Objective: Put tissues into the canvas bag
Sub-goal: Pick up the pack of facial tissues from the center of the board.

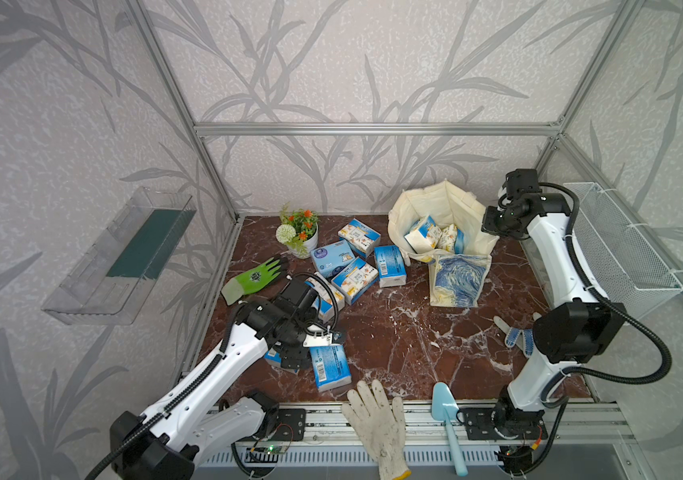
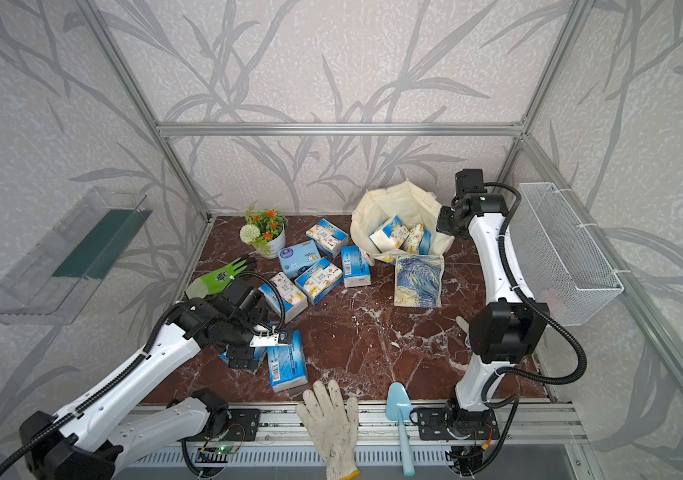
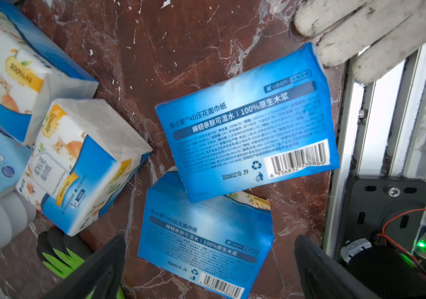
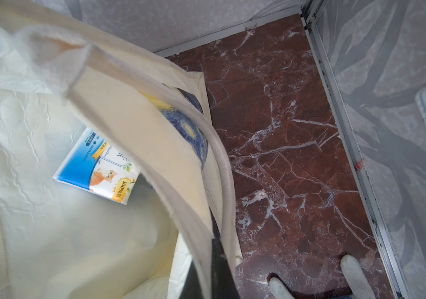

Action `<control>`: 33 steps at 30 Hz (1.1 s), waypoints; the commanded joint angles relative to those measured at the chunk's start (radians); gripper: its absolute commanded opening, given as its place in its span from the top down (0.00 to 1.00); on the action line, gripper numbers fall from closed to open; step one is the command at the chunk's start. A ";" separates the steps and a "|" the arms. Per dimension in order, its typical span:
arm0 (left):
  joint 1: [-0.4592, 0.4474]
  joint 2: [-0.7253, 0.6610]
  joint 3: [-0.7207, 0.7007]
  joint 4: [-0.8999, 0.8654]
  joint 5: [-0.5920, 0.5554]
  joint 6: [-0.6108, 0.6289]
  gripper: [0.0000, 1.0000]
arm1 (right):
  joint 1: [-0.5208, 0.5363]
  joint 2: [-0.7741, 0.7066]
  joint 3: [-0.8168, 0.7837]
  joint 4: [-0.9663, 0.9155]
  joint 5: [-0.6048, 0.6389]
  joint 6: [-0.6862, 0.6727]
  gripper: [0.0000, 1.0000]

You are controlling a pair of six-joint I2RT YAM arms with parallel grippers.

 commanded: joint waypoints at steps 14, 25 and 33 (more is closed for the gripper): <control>-0.065 -0.213 -0.333 0.349 0.151 0.458 0.01 | -0.015 -0.018 -0.003 -0.039 0.003 0.001 1.00; -0.140 -0.015 -0.277 0.405 0.104 0.395 0.01 | -0.023 -0.029 -0.023 -0.029 -0.017 0.006 1.00; -0.156 0.160 -0.143 0.445 0.098 0.352 0.01 | -0.027 -0.035 -0.038 -0.020 -0.025 0.002 1.00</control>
